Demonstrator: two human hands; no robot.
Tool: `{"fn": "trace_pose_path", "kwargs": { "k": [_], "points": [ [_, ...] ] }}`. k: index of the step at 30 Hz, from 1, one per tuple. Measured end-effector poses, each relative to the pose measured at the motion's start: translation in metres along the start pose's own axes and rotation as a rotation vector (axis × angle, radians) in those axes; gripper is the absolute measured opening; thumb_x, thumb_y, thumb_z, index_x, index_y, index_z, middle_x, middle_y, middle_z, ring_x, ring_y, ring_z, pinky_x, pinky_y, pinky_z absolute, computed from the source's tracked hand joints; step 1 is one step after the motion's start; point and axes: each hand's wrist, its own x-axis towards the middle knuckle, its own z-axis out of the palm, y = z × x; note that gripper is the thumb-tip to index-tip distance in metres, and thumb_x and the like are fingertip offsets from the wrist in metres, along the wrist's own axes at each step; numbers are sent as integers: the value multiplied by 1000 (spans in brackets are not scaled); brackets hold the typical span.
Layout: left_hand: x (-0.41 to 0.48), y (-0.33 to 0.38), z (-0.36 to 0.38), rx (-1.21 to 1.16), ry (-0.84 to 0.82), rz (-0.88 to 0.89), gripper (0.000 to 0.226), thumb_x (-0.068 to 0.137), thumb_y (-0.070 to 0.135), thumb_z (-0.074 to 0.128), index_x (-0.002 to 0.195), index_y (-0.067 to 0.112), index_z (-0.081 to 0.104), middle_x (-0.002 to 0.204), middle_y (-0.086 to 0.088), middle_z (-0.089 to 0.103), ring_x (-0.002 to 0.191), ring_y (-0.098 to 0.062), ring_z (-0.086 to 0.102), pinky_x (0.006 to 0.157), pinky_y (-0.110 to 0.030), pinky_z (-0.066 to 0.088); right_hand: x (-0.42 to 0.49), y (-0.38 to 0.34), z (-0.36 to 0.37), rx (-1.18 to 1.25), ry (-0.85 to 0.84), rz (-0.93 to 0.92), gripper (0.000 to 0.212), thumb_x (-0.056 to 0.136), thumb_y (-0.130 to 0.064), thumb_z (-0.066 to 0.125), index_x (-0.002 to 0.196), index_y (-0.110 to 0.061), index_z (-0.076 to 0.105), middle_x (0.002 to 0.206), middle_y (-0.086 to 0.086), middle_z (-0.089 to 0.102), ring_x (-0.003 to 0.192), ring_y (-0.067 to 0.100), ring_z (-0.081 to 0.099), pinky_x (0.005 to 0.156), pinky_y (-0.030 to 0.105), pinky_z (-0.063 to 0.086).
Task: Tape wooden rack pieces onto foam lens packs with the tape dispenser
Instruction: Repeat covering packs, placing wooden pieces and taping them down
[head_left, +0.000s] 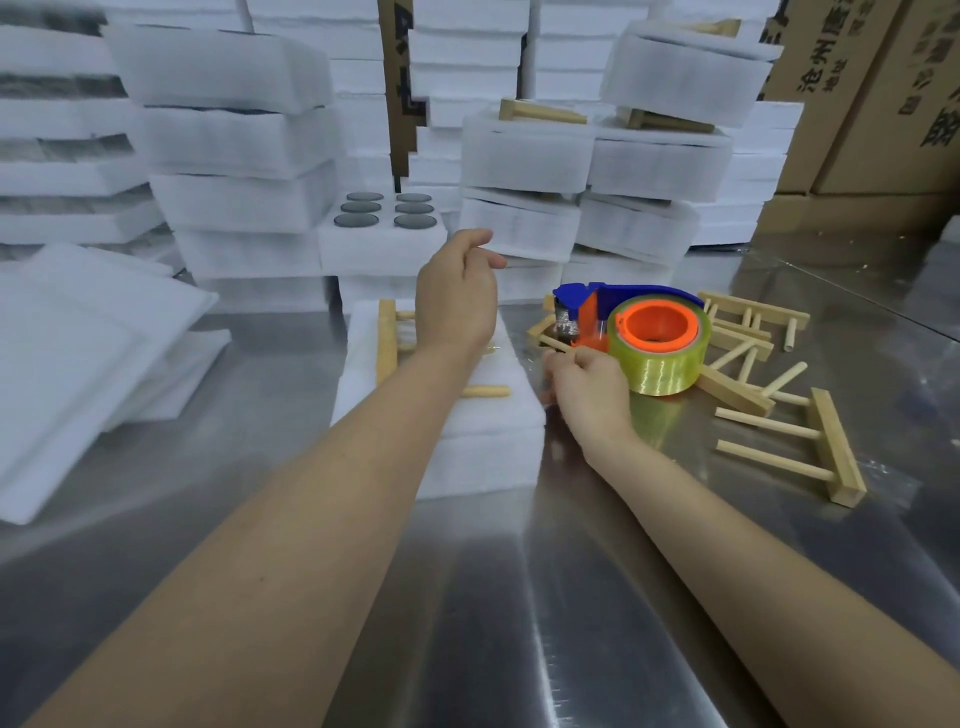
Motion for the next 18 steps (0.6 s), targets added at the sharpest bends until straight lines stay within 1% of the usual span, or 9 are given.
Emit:
{"fn": "trace_pose_path", "kwargs": {
  "k": [2, 3, 6, 8, 10, 12, 14, 17, 18],
  "points": [
    [1, -1, 0, 9, -11, -1, 35, 96, 14, 33, 116, 19, 61, 95, 8, 69, 85, -3, 55, 78, -33, 50, -1, 0, 1, -185, -19, -30, 30, 93, -27, 51, 67, -14, 55, 74, 7, 64, 77, 27, 59, 70, 34, 47],
    [0, -2, 1, 18, -21, 1, 34, 96, 14, 33, 115, 19, 61, 94, 8, 69, 83, -3, 55, 75, -30, 49, -1, -1, 2, -266, -45, -25, 29, 93, -29, 50, 68, -15, 55, 78, 8, 64, 82, 29, 59, 73, 35, 46],
    [-1, -3, 2, 78, -35, 29, 34, 96, 14, 33, 113, 19, 62, 94, 5, 69, 91, -8, 58, 77, -23, 45, -2, -5, 9, -437, -125, -1, 31, 92, -31, 49, 63, -19, 49, 84, 5, 62, 88, 26, 55, 71, 32, 39],
    [-1, -3, 3, 123, -37, 52, 34, 96, 13, 32, 112, 18, 62, 94, 5, 69, 93, -12, 58, 82, -27, 47, -4, -5, 12, -480, -145, -5, 33, 92, -31, 50, 61, -20, 47, 87, 5, 61, 91, 25, 52, 69, 31, 38],
    [-2, -1, 5, 181, -38, 86, 34, 96, 12, 32, 113, 17, 62, 94, 5, 68, 91, -15, 57, 83, -33, 49, -7, -2, 14, -477, -124, -46, 32, 92, -33, 53, 64, -19, 58, 92, 6, 62, 94, 26, 51, 71, 33, 44],
    [-4, 0, 7, 244, -31, 139, 33, 96, 10, 35, 113, 16, 62, 97, 4, 68, 91, -18, 58, 80, -36, 50, -9, 1, 13, -485, -98, -86, 27, 93, -37, 54, 81, -20, 72, 104, 8, 62, 103, 27, 53, 81, 37, 50],
    [-9, 4, 5, 271, -46, 216, 35, 93, 2, 36, 113, 13, 62, 97, 2, 68, 92, -18, 58, 82, -38, 51, -11, -1, 11, -498, -75, -109, 27, 93, -39, 54, 96, -21, 74, 116, 8, 59, 112, 28, 52, 88, 37, 48],
    [-24, 15, -3, 353, -208, 417, 39, 85, -7, 37, 107, 8, 65, 95, -1, 68, 95, -18, 60, 86, -40, 50, -12, -2, 8, -737, -73, -158, 41, 94, -35, 52, 131, -18, 55, 135, 9, 46, 127, 29, 41, 97, 39, 39],
    [-29, 20, -7, 408, -260, 495, 38, 82, -5, 39, 101, 9, 68, 93, 1, 68, 94, -18, 61, 83, -40, 51, -14, -2, 7, -775, -71, -187, 45, 94, -33, 52, 136, -17, 49, 137, 10, 45, 128, 30, 39, 98, 40, 38]
  ]
}}
